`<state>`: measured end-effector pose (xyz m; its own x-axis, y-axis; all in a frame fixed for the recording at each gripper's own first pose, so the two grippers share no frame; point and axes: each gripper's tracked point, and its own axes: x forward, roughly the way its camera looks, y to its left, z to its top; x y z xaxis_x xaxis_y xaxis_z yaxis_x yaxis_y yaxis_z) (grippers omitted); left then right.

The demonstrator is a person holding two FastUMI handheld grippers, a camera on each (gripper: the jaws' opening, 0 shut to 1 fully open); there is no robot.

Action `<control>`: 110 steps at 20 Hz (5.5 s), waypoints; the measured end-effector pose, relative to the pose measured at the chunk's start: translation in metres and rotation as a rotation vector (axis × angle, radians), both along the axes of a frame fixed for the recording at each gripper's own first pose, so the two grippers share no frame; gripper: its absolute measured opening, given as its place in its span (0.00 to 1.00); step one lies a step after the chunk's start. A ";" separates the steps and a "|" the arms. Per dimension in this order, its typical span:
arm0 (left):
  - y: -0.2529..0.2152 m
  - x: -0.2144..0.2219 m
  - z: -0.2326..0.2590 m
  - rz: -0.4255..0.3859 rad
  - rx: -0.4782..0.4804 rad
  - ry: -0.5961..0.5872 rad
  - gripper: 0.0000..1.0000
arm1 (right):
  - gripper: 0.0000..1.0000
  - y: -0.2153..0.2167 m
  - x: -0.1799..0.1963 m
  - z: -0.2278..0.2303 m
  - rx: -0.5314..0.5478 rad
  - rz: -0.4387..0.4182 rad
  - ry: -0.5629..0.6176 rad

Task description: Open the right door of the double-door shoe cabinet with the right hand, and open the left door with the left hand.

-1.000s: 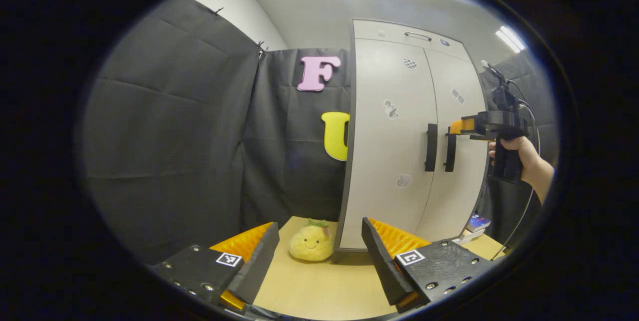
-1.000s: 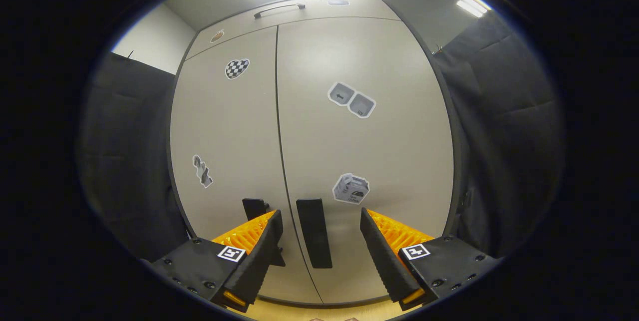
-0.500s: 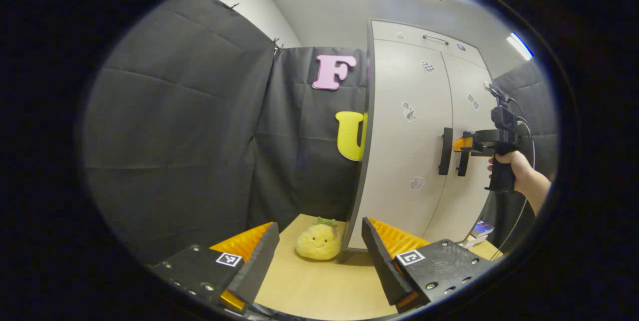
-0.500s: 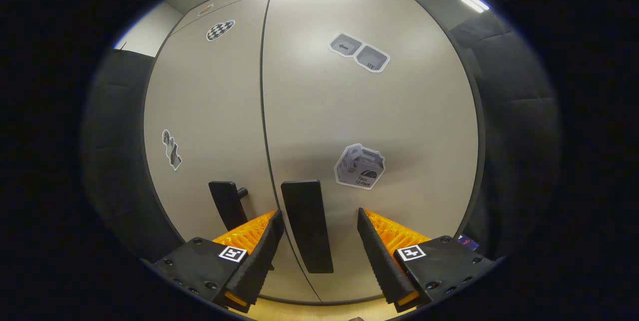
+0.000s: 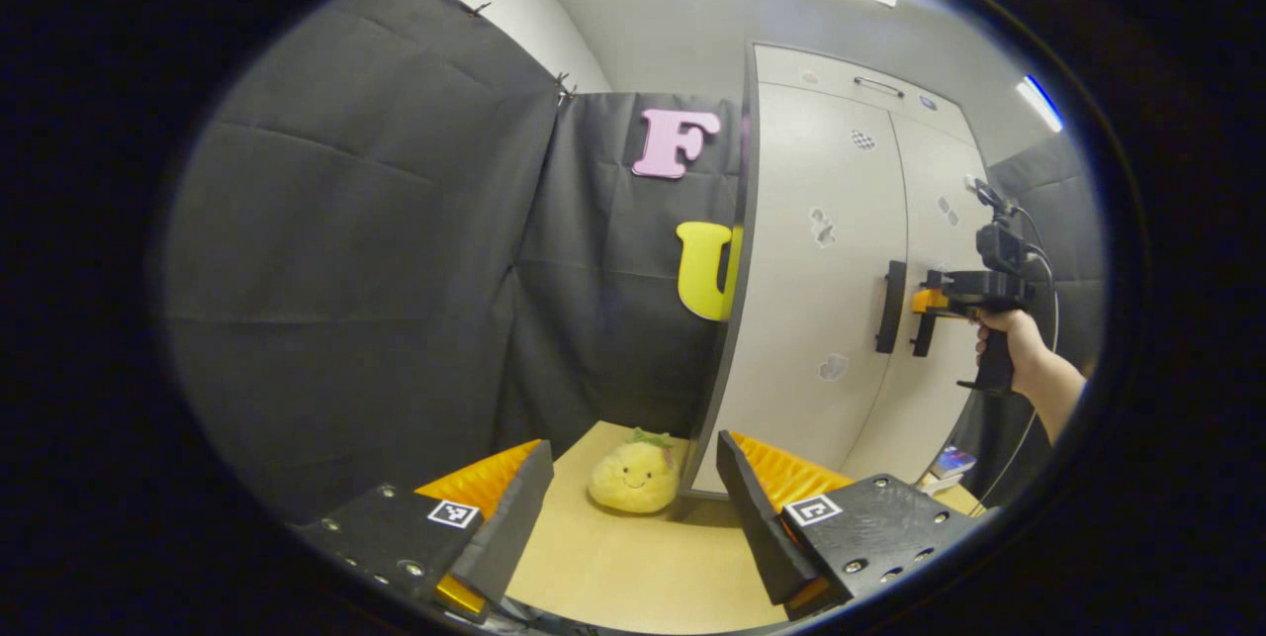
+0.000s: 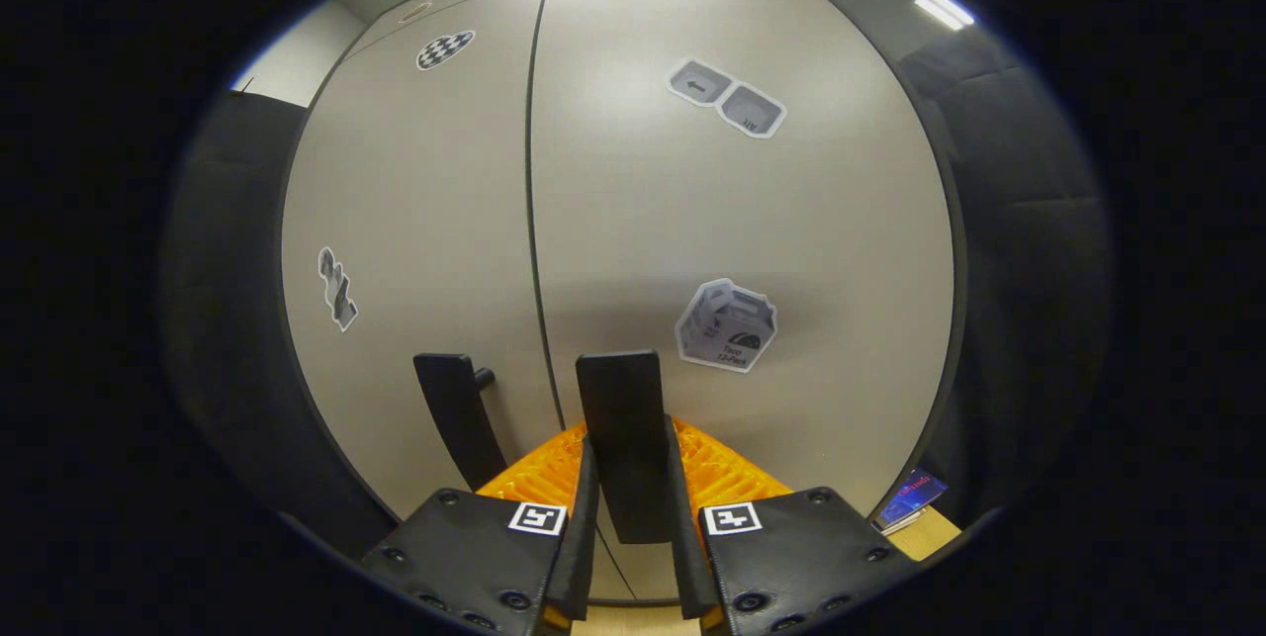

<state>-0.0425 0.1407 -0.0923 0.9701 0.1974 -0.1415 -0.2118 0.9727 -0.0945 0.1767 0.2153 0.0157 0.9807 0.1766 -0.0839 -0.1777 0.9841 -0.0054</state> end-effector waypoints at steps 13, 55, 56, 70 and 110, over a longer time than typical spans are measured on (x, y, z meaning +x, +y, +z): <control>-0.015 -0.025 0.005 -0.020 0.015 0.020 0.96 | 0.07 -0.006 -0.023 0.000 -0.021 0.118 -0.007; -0.126 -0.010 -0.012 -0.299 -0.099 0.065 0.95 | 0.05 -0.201 -0.159 0.008 0.041 0.058 -0.031; -0.126 -0.010 -0.012 -0.299 -0.093 0.066 0.95 | 0.02 -0.211 -0.159 0.008 0.041 0.062 -0.027; -0.159 -0.001 -0.004 -0.372 -0.054 0.073 0.95 | 0.05 -0.271 -0.149 0.014 0.190 0.038 -0.027; -0.323 0.297 0.088 -0.312 0.166 -0.080 0.81 | 0.98 -0.499 -0.053 -0.024 0.061 -0.336 0.013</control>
